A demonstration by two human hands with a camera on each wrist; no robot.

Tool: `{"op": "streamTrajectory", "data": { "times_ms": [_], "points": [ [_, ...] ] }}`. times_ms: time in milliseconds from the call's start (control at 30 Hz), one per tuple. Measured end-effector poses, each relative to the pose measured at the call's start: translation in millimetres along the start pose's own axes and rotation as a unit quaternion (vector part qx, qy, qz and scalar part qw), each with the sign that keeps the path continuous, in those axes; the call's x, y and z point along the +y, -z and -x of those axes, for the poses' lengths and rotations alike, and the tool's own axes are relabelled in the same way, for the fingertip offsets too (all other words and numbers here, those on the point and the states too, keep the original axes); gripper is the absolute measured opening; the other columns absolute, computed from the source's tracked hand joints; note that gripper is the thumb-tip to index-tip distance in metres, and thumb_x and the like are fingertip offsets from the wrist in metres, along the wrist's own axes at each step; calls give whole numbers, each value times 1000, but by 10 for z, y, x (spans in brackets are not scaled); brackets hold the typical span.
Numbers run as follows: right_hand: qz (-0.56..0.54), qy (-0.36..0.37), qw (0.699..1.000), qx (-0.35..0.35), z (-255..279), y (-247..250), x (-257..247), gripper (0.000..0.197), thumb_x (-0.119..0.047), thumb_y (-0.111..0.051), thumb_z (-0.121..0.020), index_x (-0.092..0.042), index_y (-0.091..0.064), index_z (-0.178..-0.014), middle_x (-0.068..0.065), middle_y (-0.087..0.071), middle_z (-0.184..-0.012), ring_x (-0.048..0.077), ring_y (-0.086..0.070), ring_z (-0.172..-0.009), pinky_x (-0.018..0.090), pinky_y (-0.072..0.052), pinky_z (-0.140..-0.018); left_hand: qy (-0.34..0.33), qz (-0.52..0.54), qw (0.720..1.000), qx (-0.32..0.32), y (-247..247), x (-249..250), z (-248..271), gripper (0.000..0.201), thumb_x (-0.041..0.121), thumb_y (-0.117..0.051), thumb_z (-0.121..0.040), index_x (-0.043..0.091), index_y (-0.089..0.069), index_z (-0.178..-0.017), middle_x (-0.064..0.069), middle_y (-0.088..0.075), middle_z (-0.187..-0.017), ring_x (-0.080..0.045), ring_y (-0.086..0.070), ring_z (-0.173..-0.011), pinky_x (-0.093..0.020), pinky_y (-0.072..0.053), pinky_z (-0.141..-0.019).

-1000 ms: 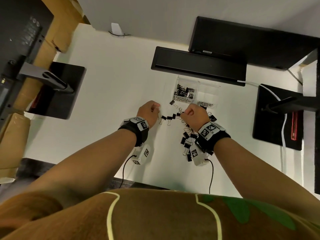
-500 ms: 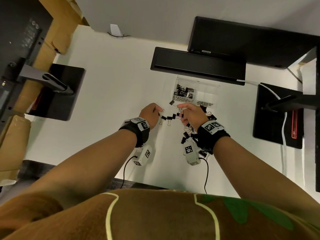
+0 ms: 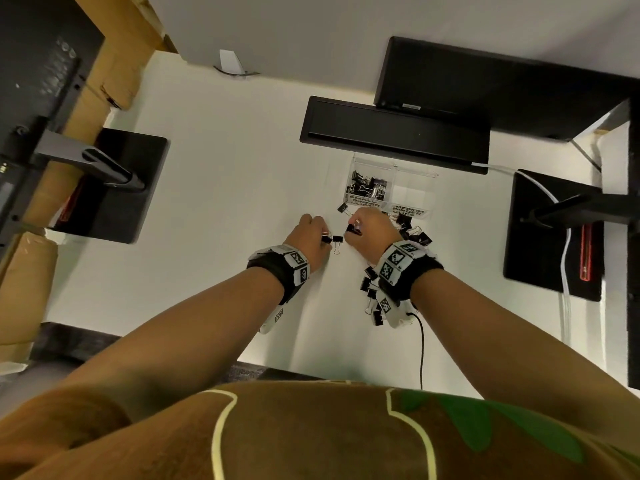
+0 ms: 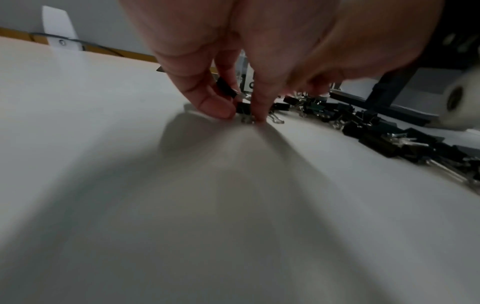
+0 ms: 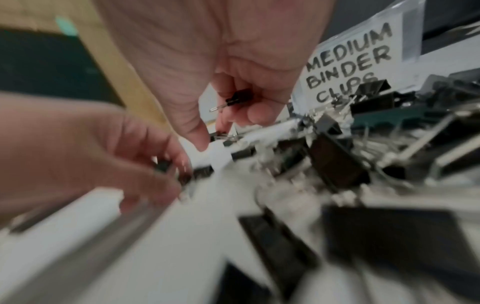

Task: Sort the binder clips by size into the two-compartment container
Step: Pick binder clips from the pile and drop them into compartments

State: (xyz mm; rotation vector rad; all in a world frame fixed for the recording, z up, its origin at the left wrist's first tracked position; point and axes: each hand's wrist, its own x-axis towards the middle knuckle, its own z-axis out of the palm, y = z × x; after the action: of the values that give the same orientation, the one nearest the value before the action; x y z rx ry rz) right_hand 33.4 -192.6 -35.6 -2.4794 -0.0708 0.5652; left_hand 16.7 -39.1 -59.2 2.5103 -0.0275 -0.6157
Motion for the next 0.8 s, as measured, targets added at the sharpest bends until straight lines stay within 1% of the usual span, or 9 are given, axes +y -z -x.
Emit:
{"op": "streamTrajectory", "data": {
  "times_ms": [67, 200, 333, 400, 467, 533, 600, 667, 800],
  "points": [
    [-54, -7, 997, 53, -20, 168, -59, 26, -21, -60, -85, -10, -58, -109, 2, -50, -98, 11, -50, -79, 25, -45, -70, -5, -18, 1000, -3, -11, 5, -4, 27, 14, -58, -88, 3, -51, -111, -16, -45, -118, -33, -56, -94, -33, -45, -81],
    [-61, 15, 990, 123, -180, 521, -131, 25, -18, -59, -86, -12, -58, -110, 1, -49, -101, 10, -46, -86, 22, -39, -76, -18, -12, 1000, 2, -9, 14, 6, 20, 9, -56, -87, 1, -51, -104, -17, -46, -114, -33, -56, -88, -33, -45, -77],
    [-17, 8, 993, 117, -332, 620, -82, 29, -15, -59, -87, -11, -57, -115, 9, -50, -120, 13, -49, -94, 23, -42, -82, -25, 9, 1000, 8, 24, 66, 19, 11, 2, -51, -87, 4, -53, -97, -12, -51, -100, -24, -49, -81, -32, -41, -74],
    [11, 9, 994, 107, -322, 588, -45, 32, -18, -56, -89, -15, -54, -121, 8, -46, -126, 17, -50, -106, 26, -46, -85, -17, 26, 1000, 5, 63, 80, 20, 10, 1, -49, -88, 9, -53, -92, -7, -51, -91, -21, -49, -81, -32, -41, -73],
    [41, 26, 992, 116, -255, 518, -19, 31, -21, -53, -91, -18, -54, -122, 5, -44, -128, 19, -47, -116, 32, -50, -88, -14, 58, 998, 21, 126, 95, 3, 12, 2, -50, -88, 15, -49, -86, -5, -53, -88, -21, -50, -79, -30, -40, -72],
    [42, 52, 990, 127, -160, 408, -3, 26, -18, -51, -91, -18, -57, -116, 4, -48, -121, 18, -49, -111, 35, -51, -87, -6, 93, 994, 51, 219, 143, -47, 12, 4, -51, -87, 16, -49, -85, -5, -56, -88, -21, -52, -79, -30, -43, -73],
    [43, 67, 992, 98, -80, 250, 31, 23, -14, -50, -91, -15, -60, -112, 5, -51, -117, 19, -53, -107, 33, -49, -90, 2, 125, 989, 80, 334, 242, -128, 11, 4, -51, -89, 15, -51, -86, -3, -58, -89, -19, -54, -80, -27, -44, -73],
    [65, 65, 995, 34, -32, 92, 94, 29, -10, -47, -93, -11, -58, -119, 8, -50, -121, 22, -51, -112, 32, -45, -94, -8, 146, 984, 103, 449, 378, -230, 9, 5, -51, -90, 13, -54, -88, -2, -59, -91, -16, -54, -81, -20, -42, -71],
    [95, 42, 994, -39, 5, -82, 237, 37, -10, -47, -93, -9, -50, -130, 14, -45, -125, 28, -45, -117, 39, -44, -97, -37, 140, 982, 119, 573, 640, -446, 11, 7, -54, -90, 7, -61, -98, -4, -64, -99, -12, -55, -84, -19, -41, -75]
  ]
}}
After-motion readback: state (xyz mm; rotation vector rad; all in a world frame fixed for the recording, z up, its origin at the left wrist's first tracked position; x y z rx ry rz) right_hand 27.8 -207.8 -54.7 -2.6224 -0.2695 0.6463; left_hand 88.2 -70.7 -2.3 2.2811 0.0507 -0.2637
